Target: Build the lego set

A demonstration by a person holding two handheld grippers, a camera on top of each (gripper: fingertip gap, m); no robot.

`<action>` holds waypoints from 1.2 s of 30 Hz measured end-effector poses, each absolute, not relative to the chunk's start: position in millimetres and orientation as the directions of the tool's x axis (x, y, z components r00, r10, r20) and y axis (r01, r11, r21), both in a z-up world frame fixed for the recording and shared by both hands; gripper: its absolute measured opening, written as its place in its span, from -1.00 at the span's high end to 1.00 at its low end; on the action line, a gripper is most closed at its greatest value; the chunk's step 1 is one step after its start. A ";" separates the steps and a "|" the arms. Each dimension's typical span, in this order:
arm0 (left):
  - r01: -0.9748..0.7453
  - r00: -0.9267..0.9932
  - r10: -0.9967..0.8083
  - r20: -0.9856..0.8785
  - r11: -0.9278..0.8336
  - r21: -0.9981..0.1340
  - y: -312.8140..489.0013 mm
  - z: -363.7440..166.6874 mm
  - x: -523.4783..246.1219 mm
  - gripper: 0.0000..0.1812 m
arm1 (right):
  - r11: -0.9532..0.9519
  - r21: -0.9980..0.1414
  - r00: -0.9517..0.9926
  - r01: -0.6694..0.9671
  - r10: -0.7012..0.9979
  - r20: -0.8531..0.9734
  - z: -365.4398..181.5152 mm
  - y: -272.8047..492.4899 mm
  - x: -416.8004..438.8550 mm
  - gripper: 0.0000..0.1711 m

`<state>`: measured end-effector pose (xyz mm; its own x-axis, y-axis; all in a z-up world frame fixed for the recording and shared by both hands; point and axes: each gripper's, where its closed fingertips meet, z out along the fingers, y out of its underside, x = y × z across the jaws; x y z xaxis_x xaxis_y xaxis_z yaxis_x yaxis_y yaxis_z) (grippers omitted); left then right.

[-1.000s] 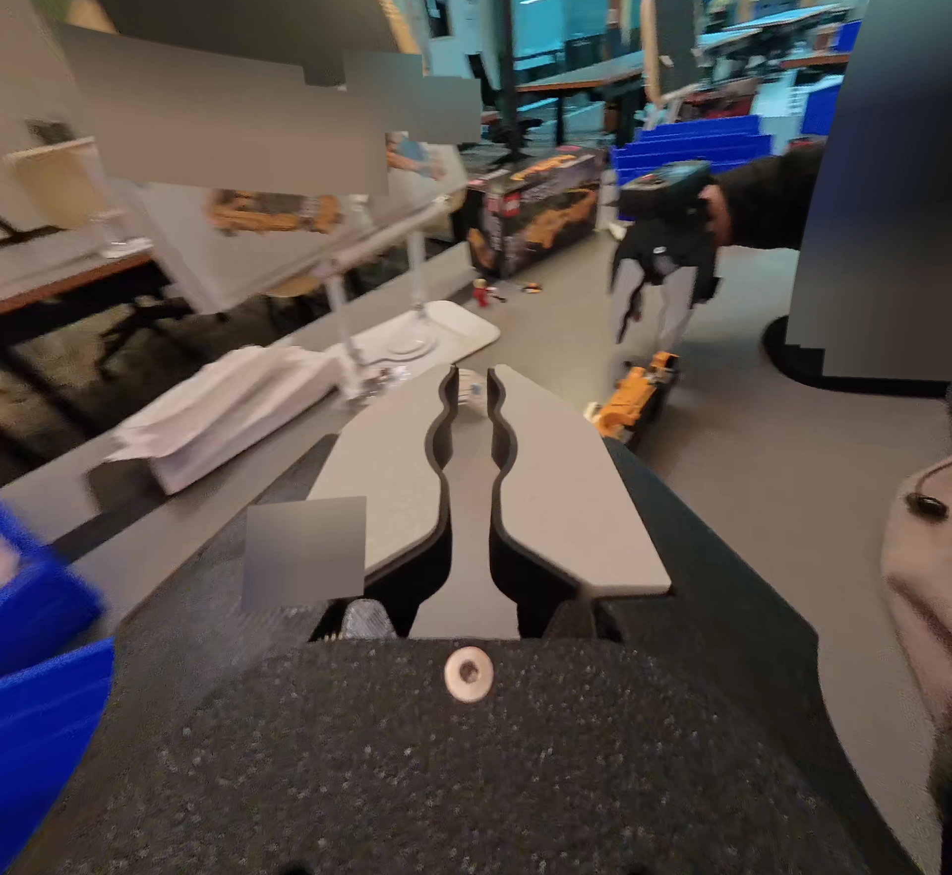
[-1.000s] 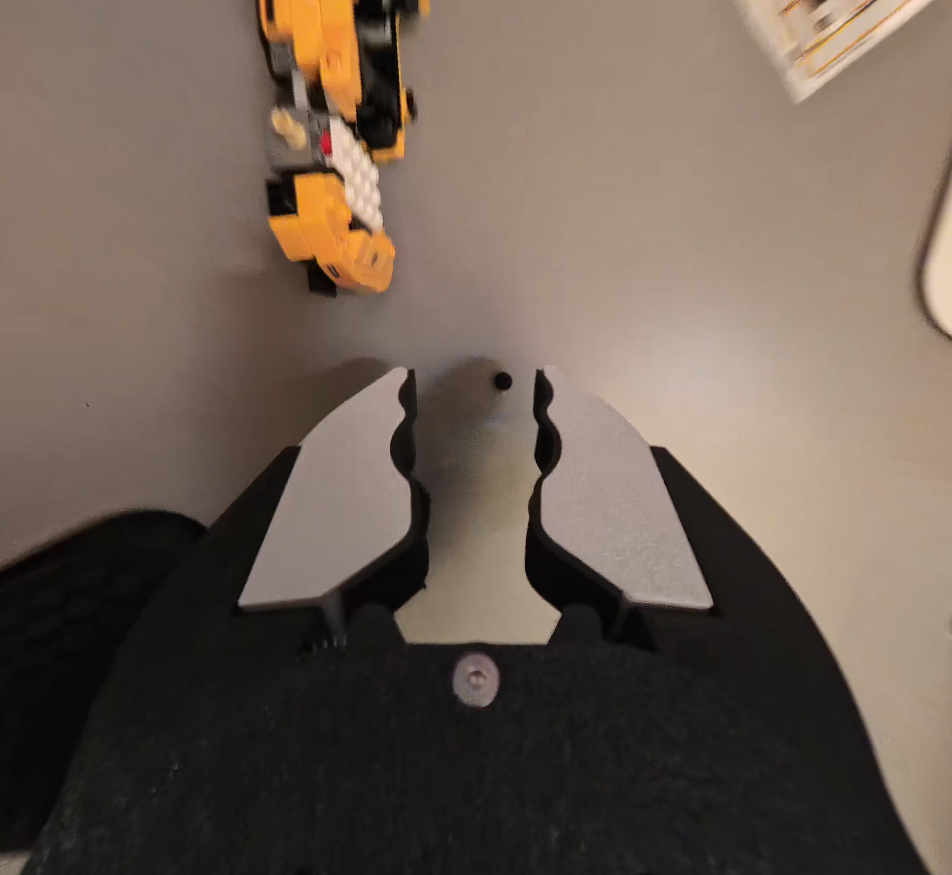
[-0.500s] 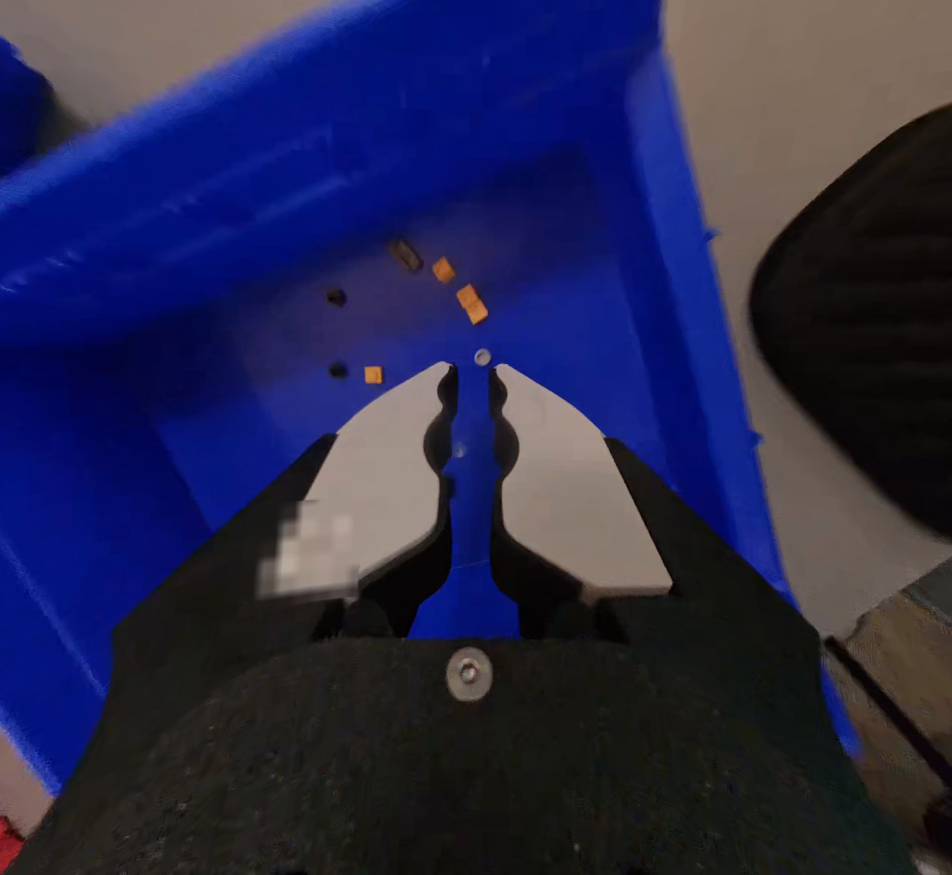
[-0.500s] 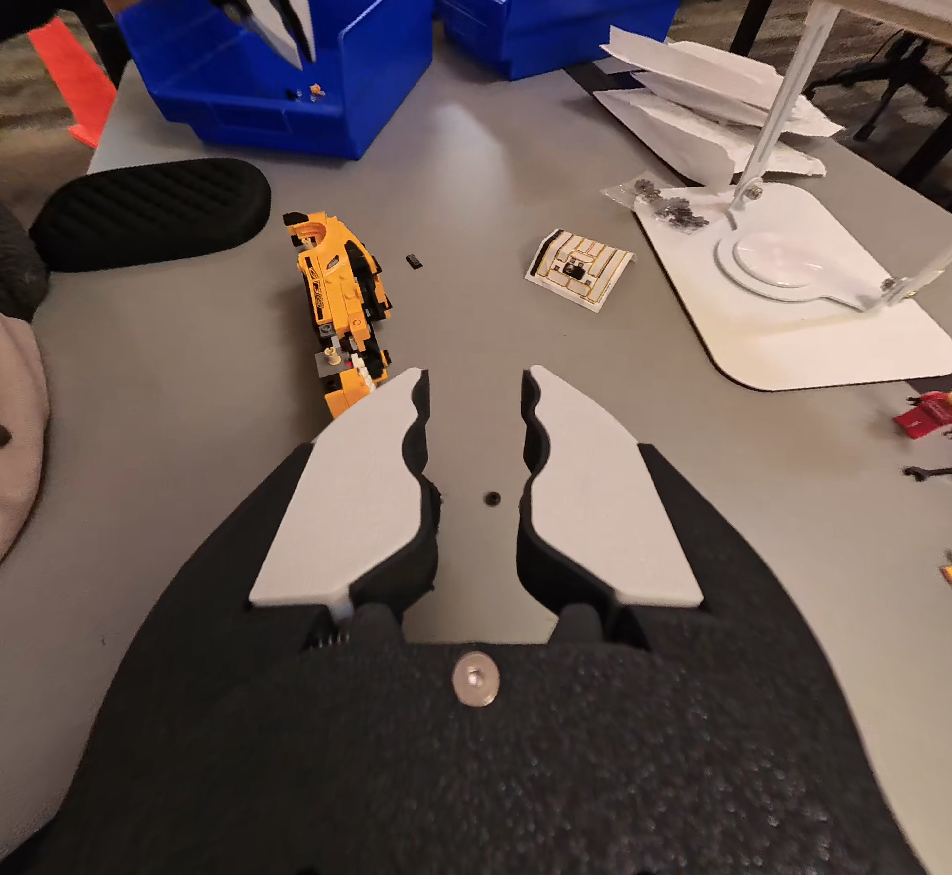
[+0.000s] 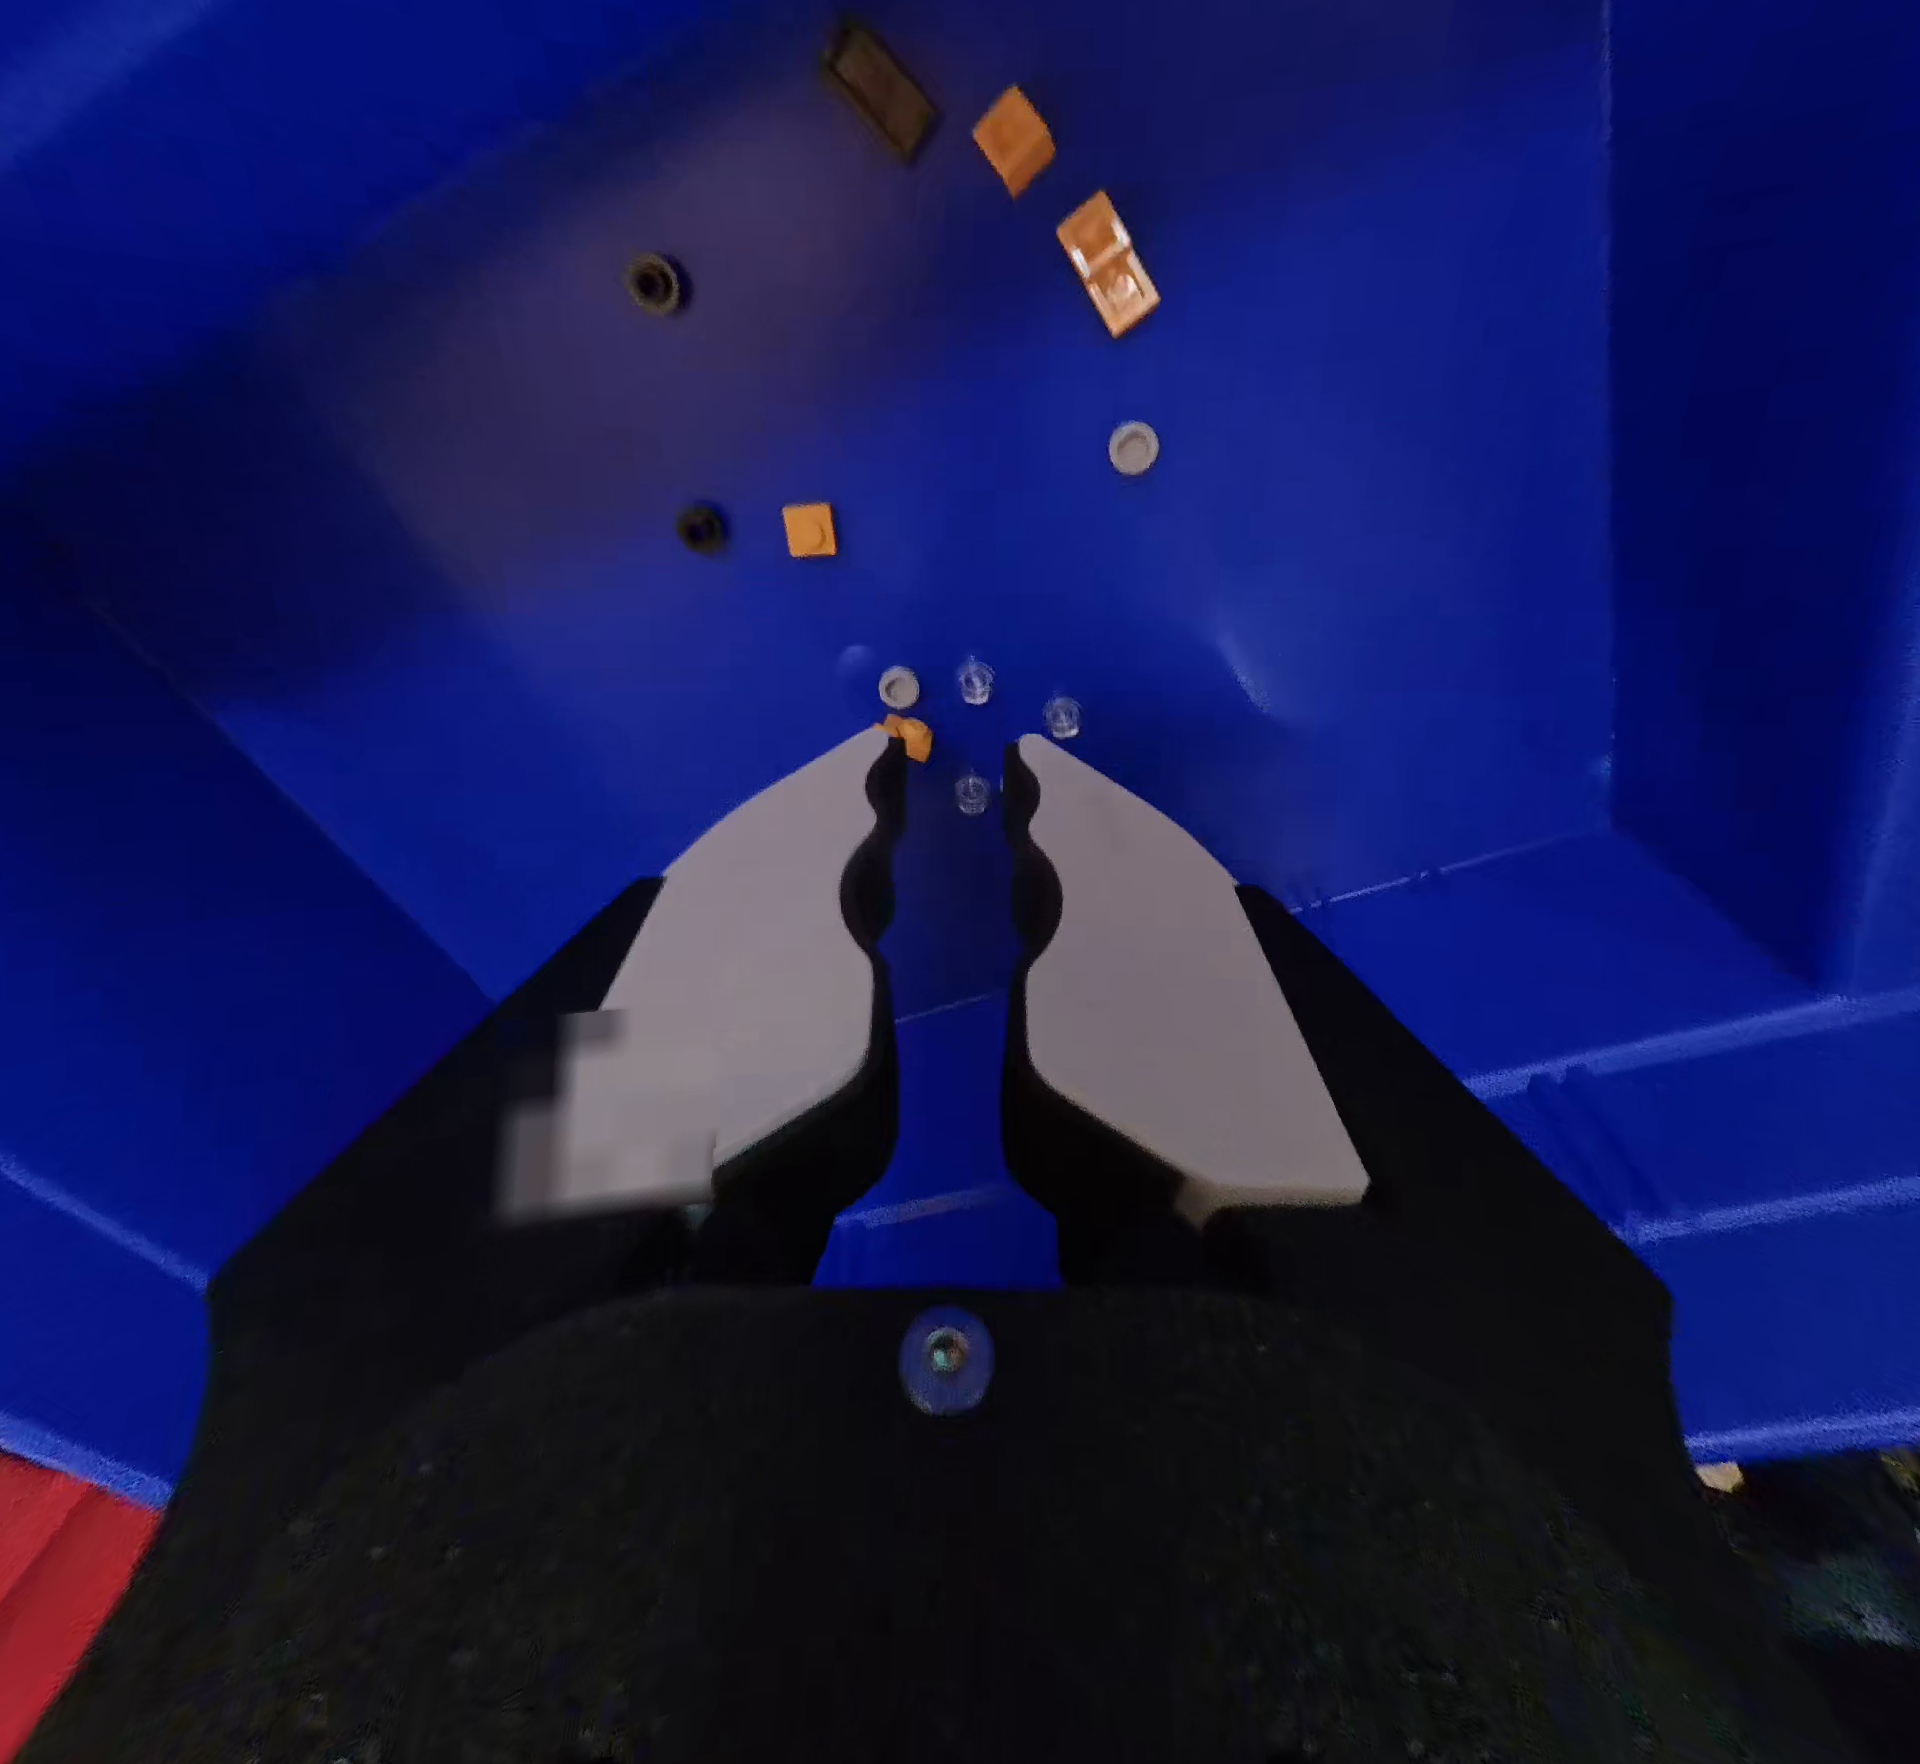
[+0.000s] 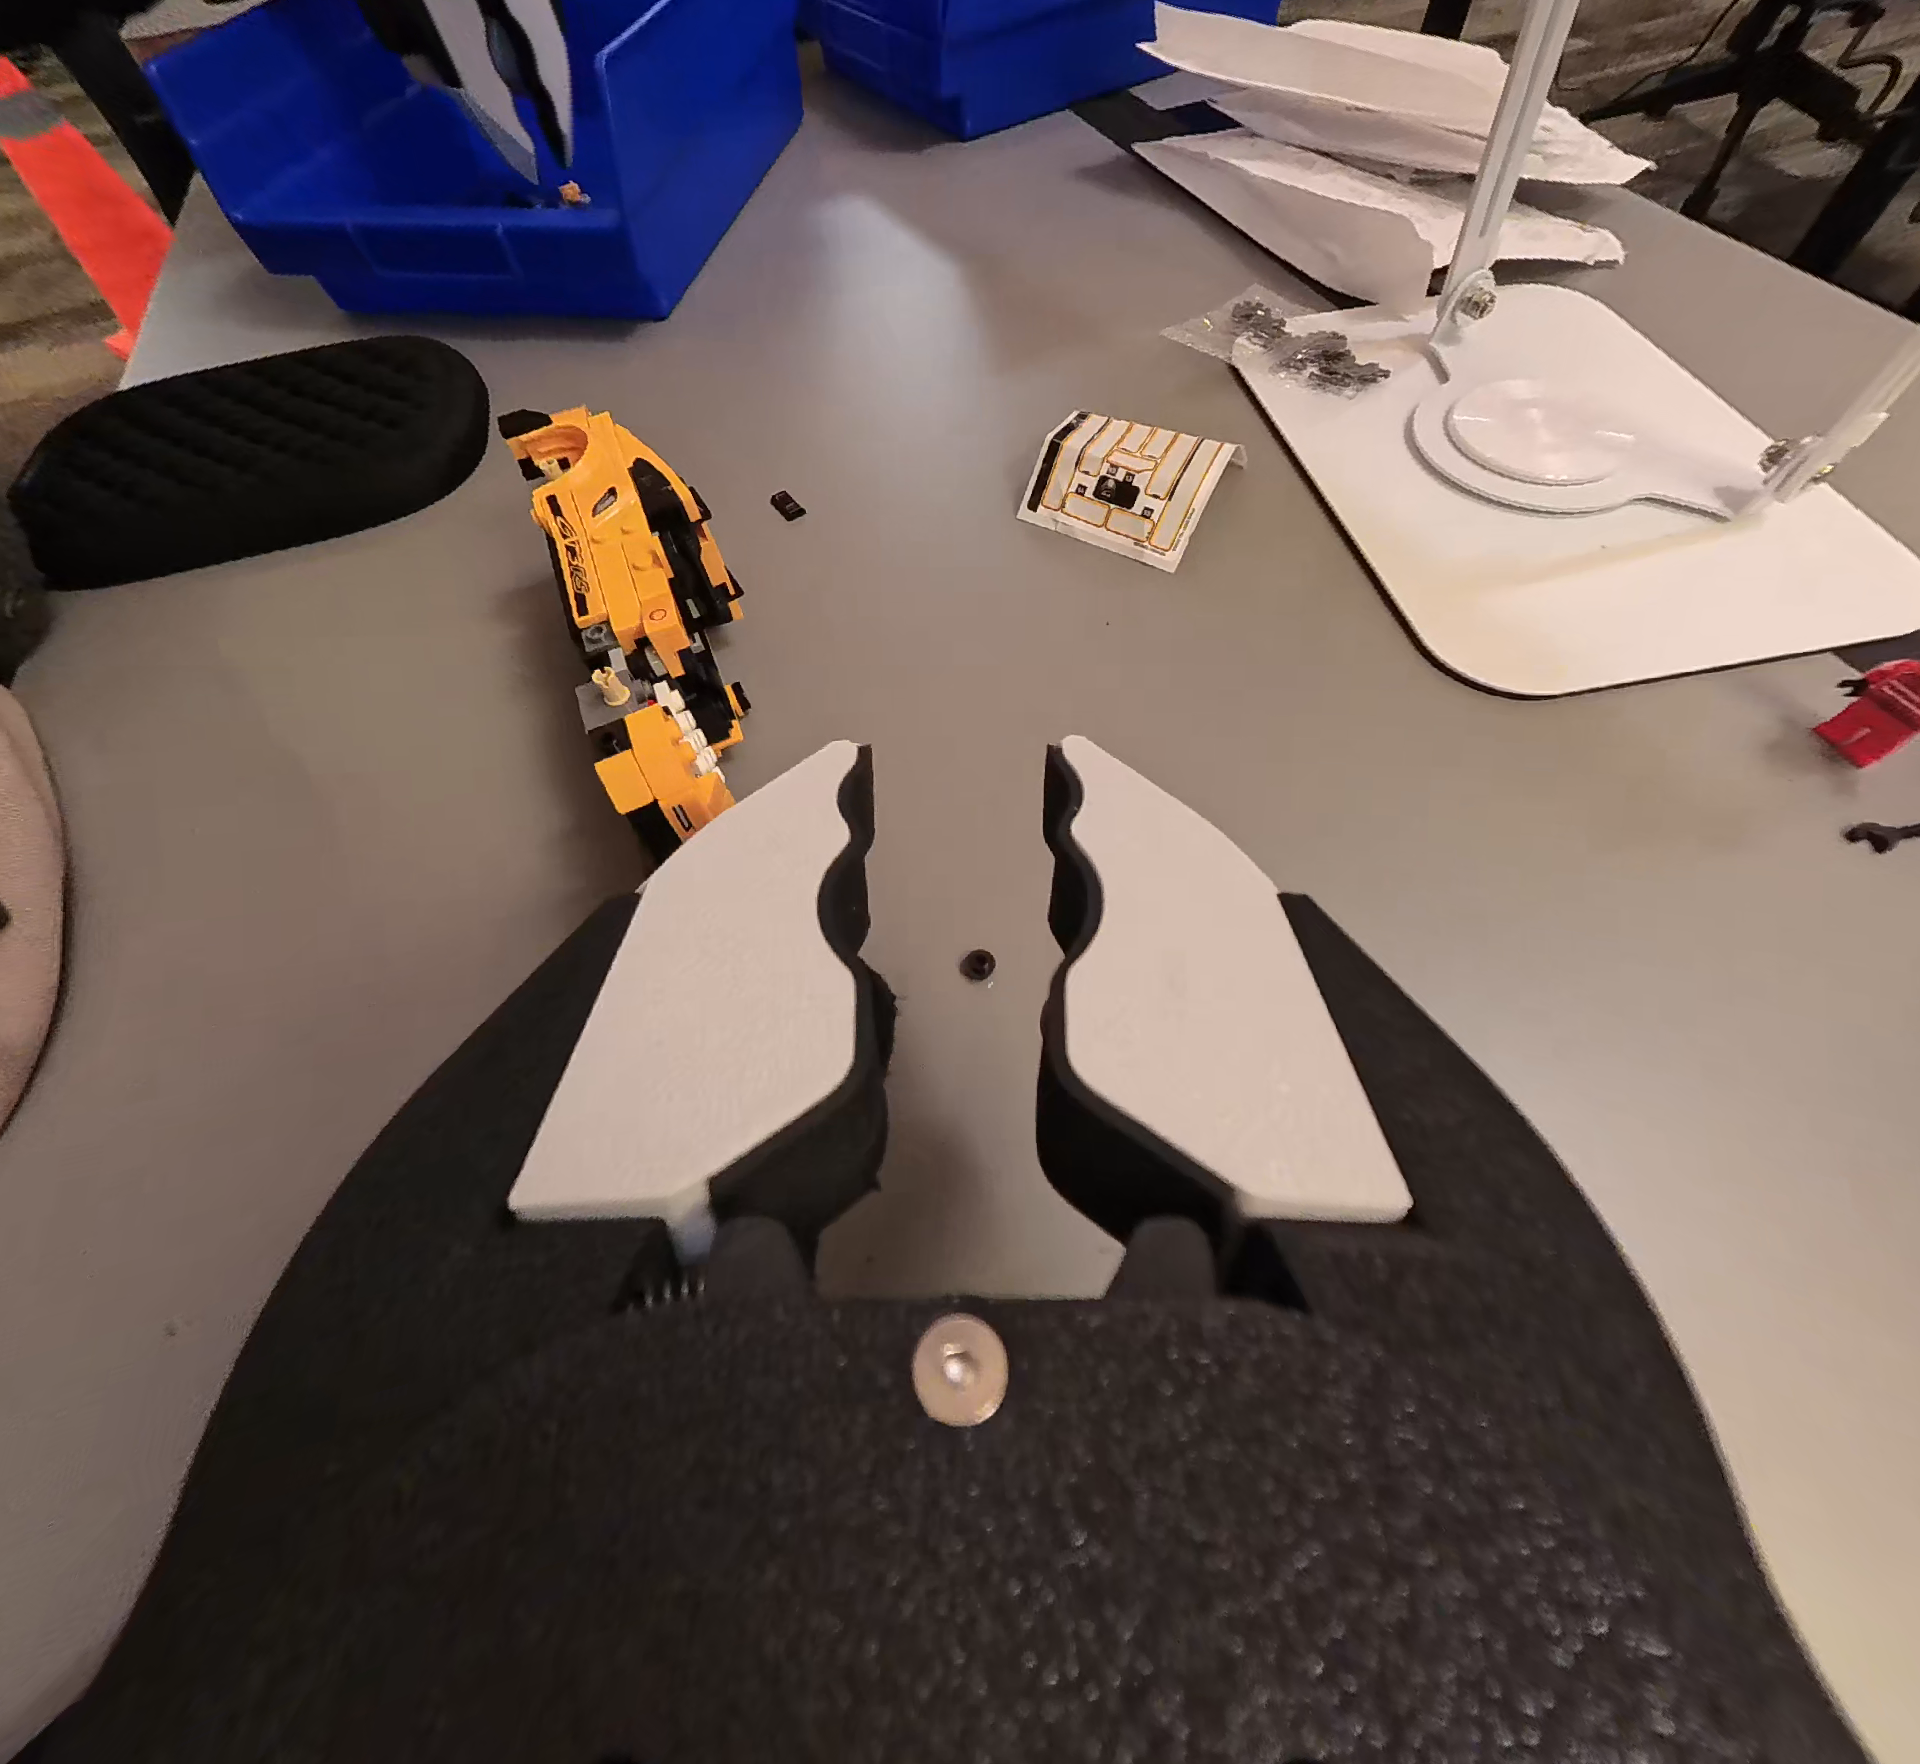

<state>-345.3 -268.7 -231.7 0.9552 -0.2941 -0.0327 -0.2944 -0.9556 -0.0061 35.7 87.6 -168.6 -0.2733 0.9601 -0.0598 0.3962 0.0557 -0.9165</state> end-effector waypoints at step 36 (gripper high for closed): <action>-0.298 0.955 -0.295 -0.038 -0.949 -0.105 -249.9 -238.9 -337.3 0.92 | 0.026 -0.918 -0.249 0.396 0.965 -0.080 -175.0 90.8 36.5 0.68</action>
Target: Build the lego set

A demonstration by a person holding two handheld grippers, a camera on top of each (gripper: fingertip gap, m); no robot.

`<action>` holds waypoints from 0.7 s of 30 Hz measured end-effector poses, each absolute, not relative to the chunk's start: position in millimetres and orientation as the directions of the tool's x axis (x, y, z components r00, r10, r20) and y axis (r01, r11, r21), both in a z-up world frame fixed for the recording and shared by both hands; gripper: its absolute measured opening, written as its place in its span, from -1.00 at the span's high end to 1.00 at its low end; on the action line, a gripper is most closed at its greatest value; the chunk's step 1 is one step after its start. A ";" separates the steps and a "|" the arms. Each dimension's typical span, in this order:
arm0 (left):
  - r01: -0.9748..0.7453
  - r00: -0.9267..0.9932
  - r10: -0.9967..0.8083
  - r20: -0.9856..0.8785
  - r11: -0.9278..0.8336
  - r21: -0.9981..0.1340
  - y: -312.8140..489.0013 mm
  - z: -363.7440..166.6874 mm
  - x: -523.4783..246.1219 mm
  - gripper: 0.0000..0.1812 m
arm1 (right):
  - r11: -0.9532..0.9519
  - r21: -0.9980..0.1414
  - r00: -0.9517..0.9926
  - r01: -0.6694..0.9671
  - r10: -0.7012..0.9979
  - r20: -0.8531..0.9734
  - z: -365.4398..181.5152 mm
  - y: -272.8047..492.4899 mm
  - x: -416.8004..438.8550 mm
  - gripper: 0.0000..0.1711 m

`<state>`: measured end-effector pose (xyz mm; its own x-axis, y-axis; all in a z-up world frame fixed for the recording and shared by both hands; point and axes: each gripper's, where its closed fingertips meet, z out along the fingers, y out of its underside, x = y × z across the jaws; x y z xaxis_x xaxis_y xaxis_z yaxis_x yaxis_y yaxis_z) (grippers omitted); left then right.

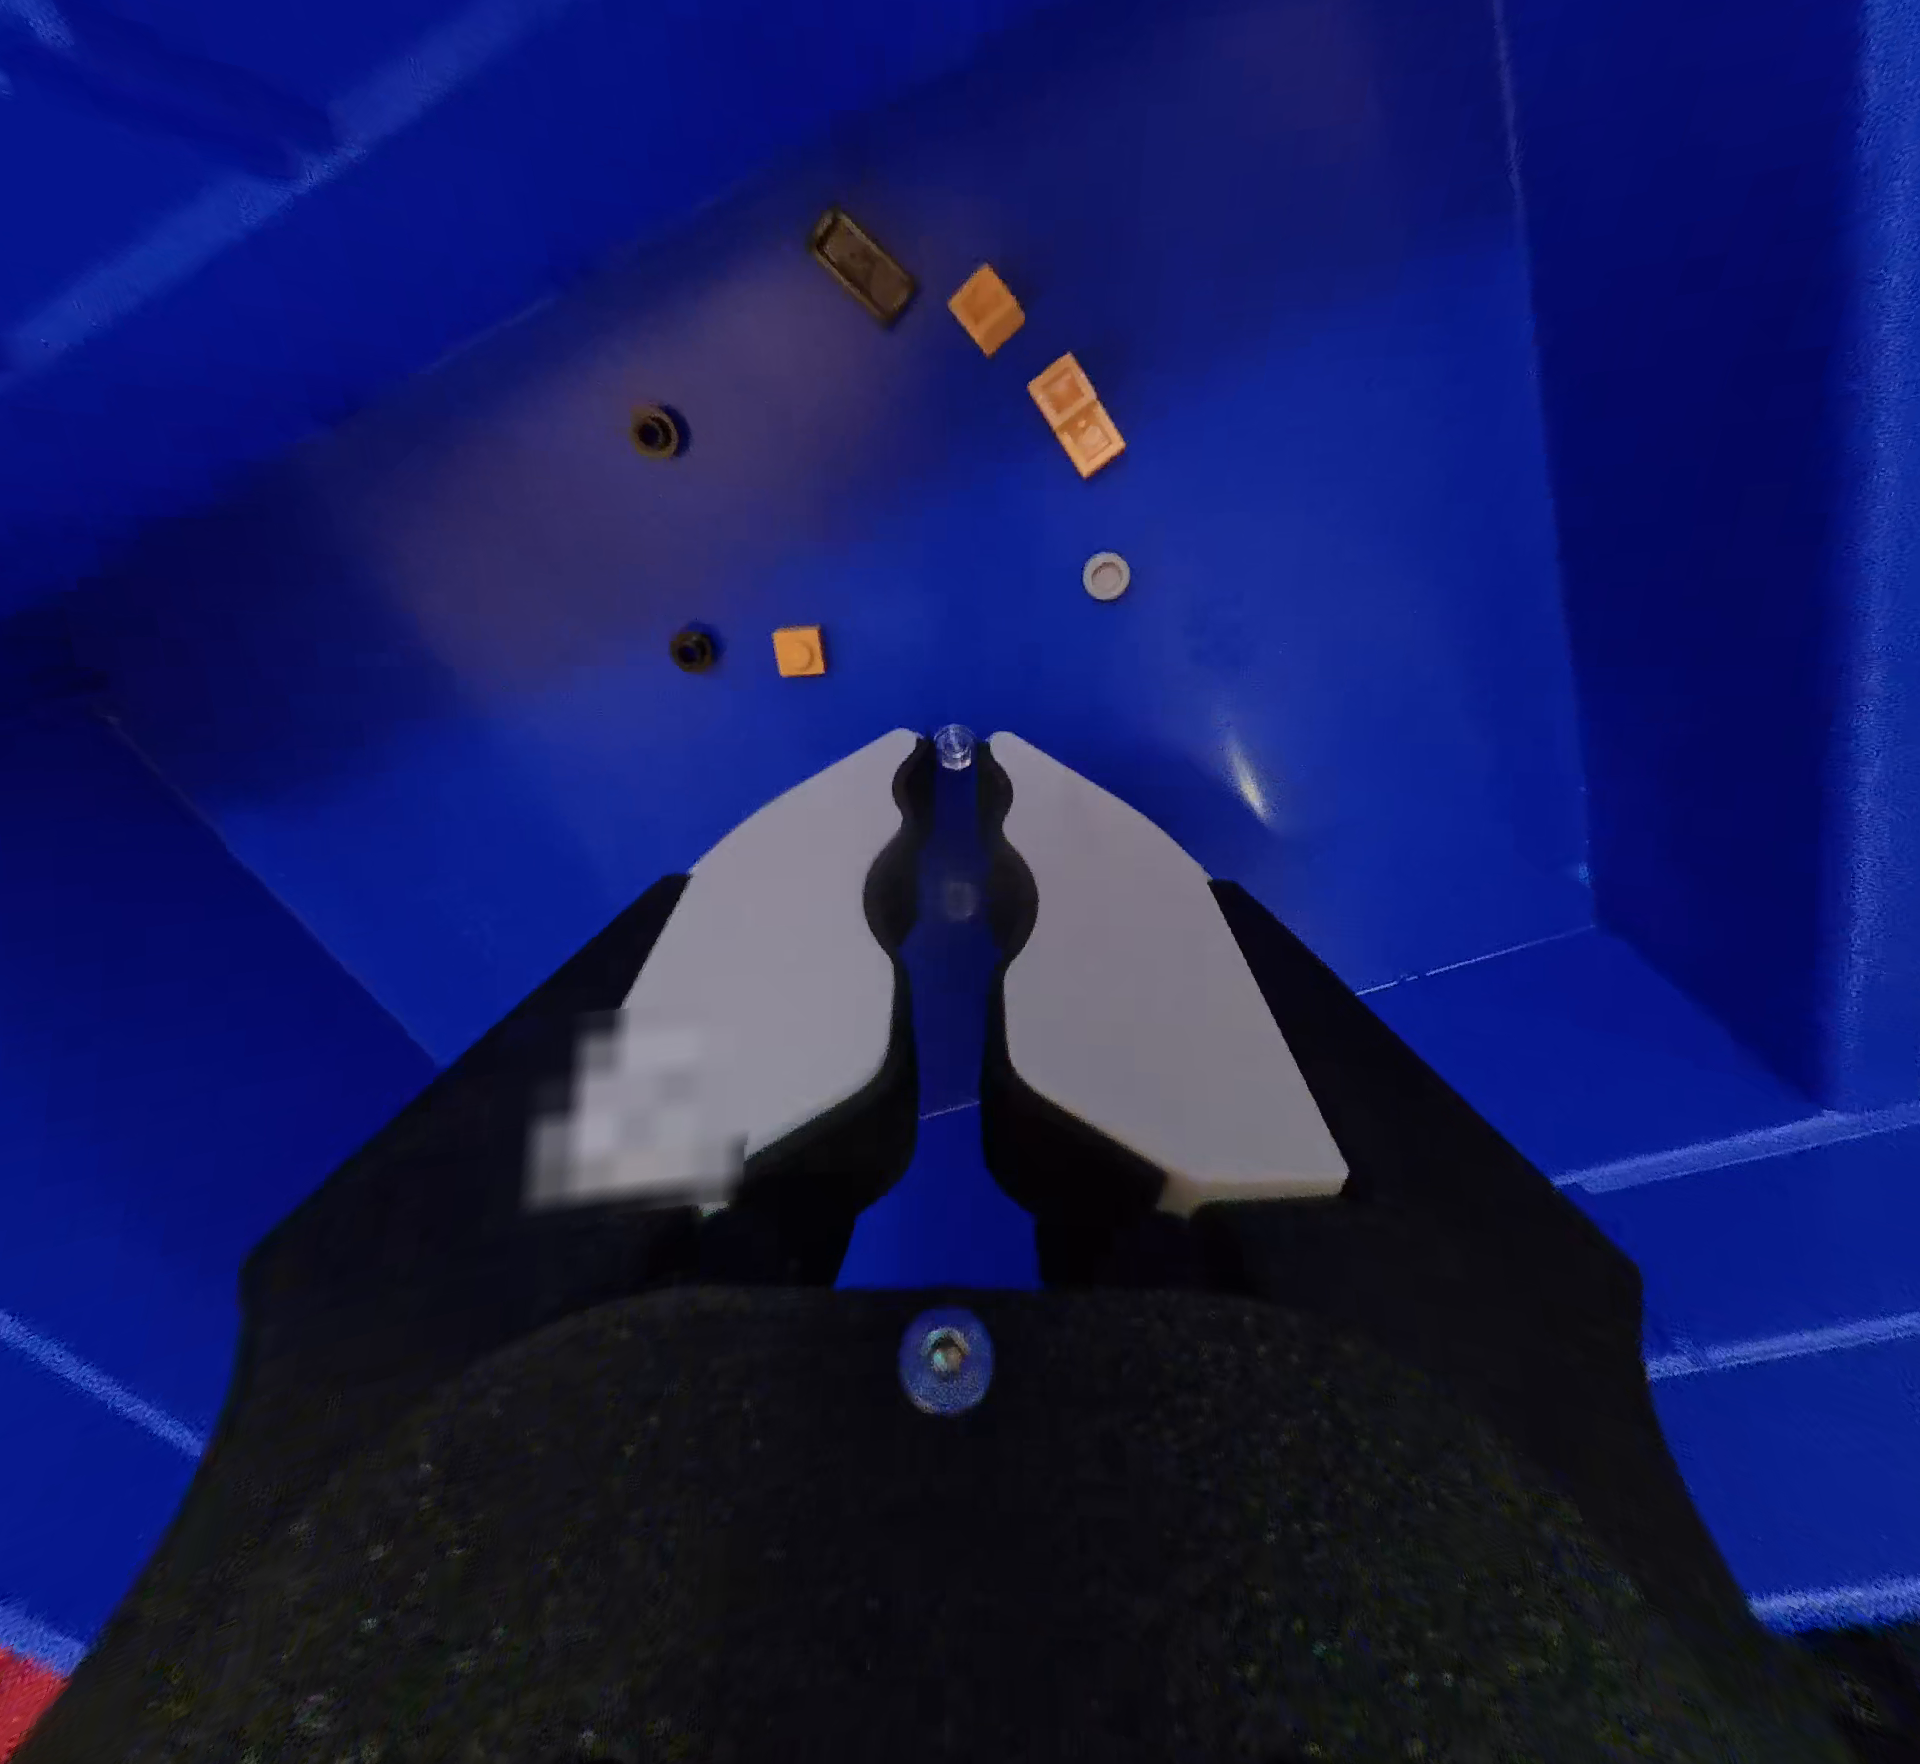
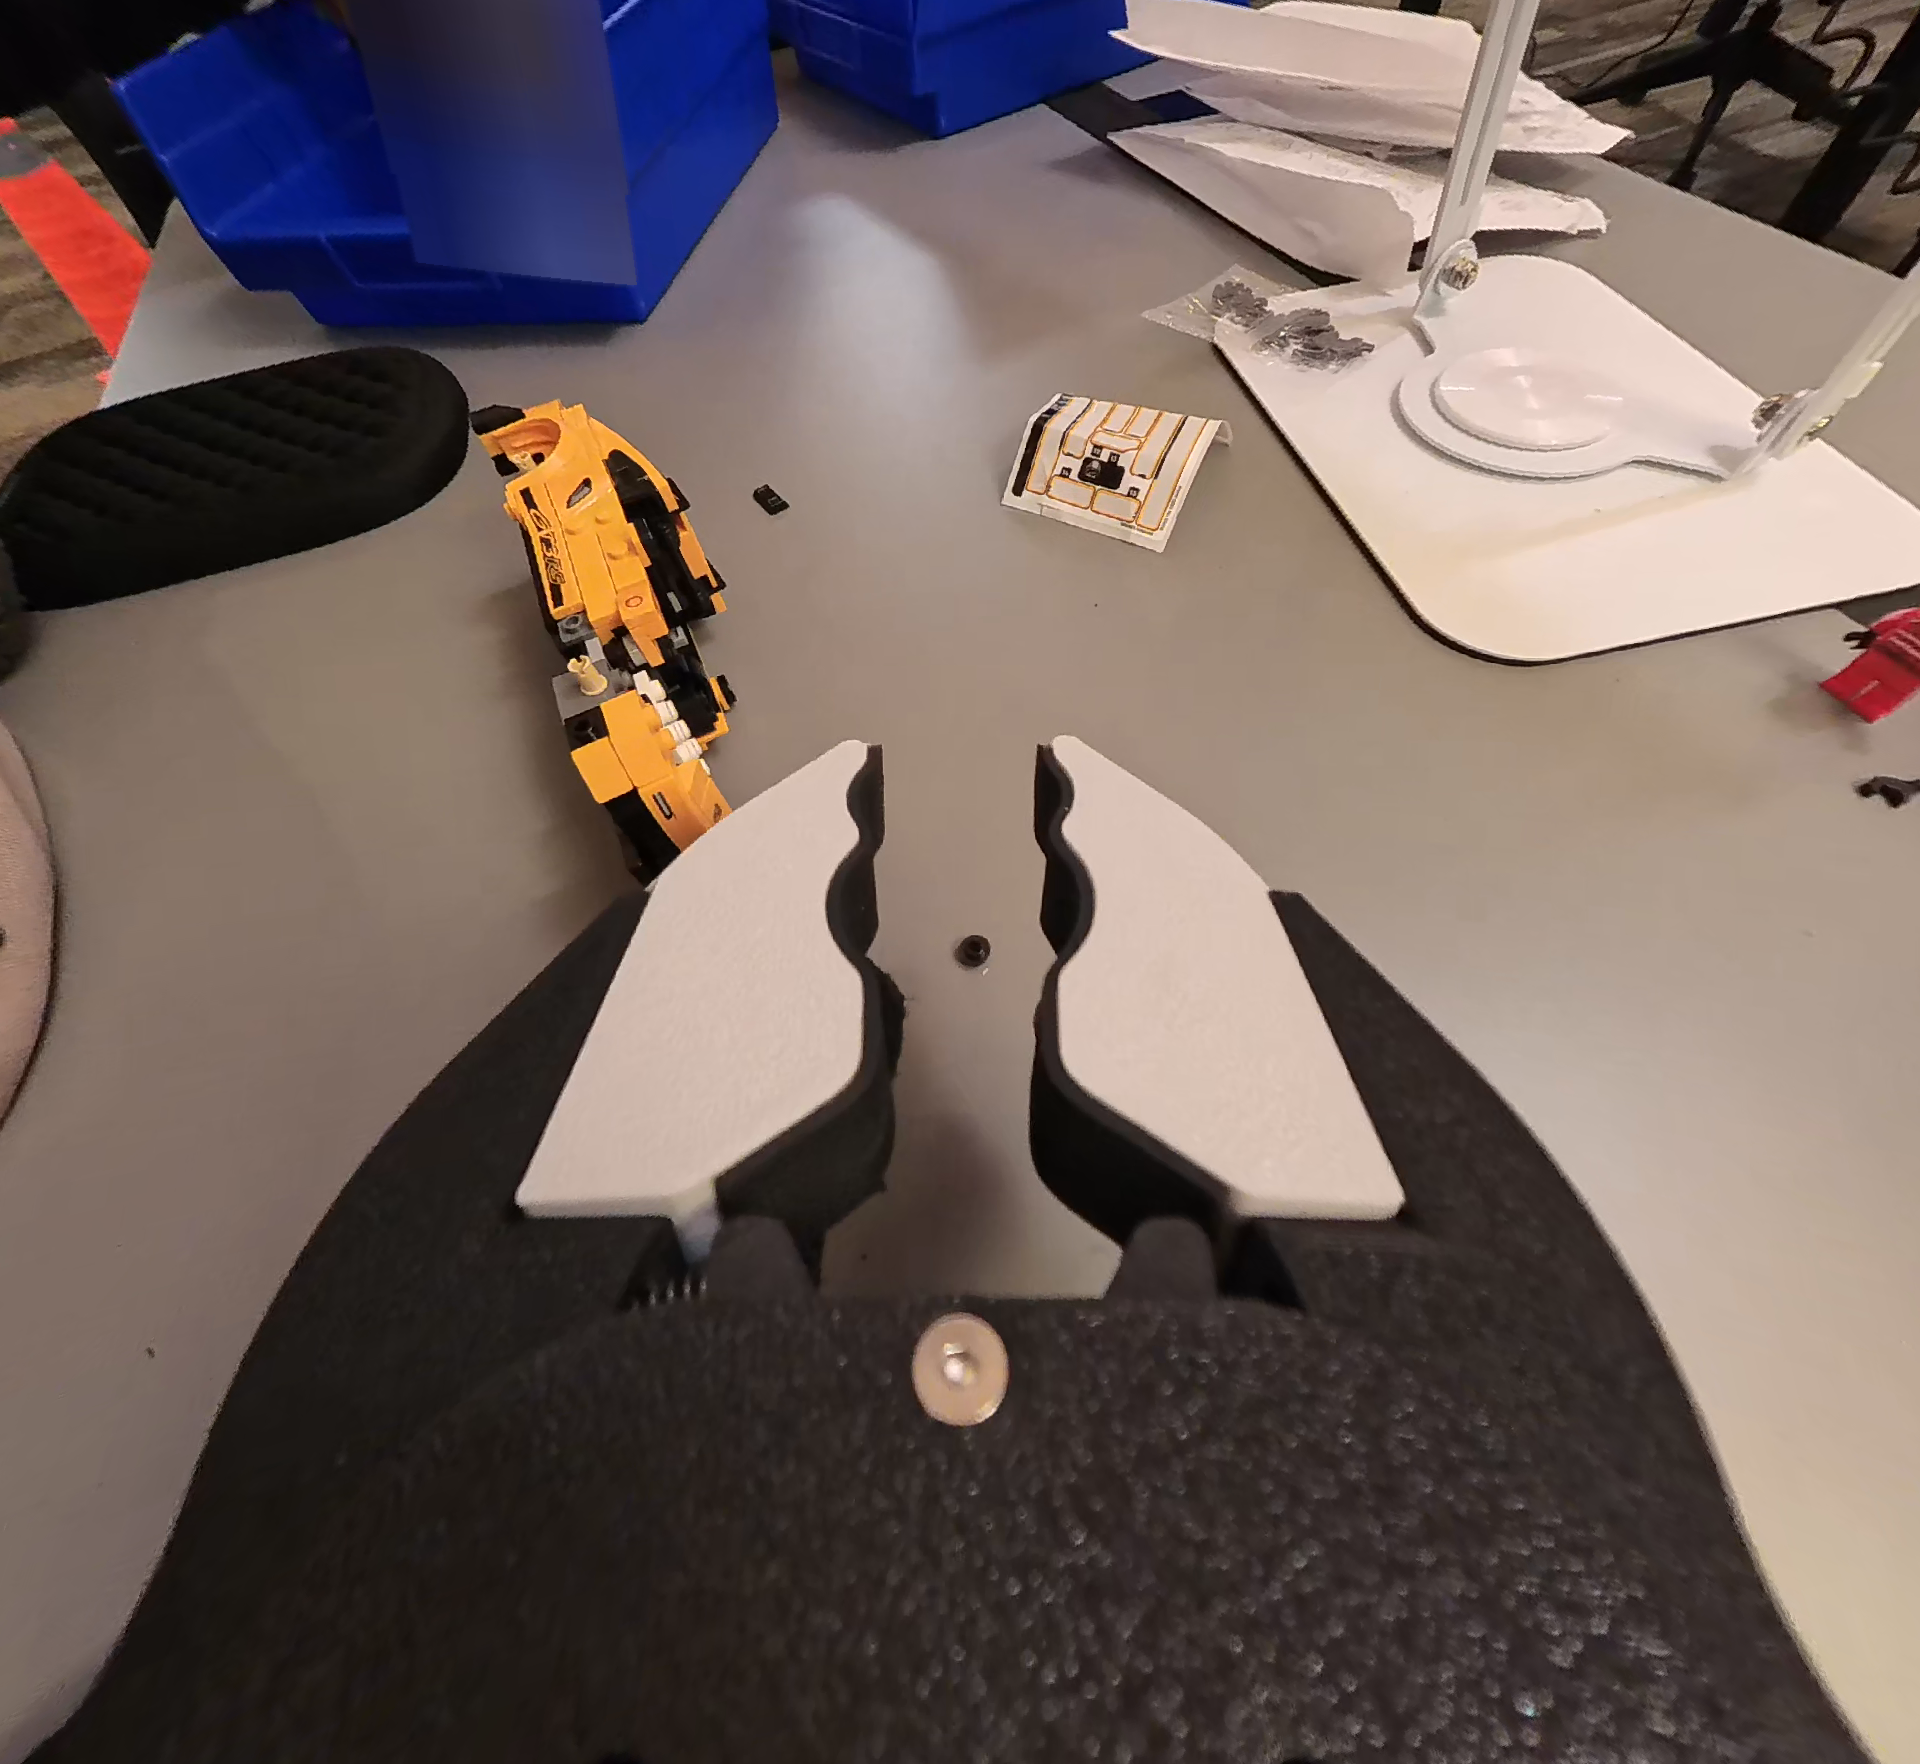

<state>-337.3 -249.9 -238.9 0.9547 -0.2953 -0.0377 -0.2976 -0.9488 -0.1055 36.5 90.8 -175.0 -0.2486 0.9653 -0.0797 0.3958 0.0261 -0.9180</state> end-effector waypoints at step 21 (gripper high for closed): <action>-0.230 0.973 -0.177 -0.147 -0.705 -0.670 -165.4 -124.2 -274.1 0.93 | 0.037 -0.933 -0.262 0.358 0.963 -0.062 -170.2 88.2 37.9 0.69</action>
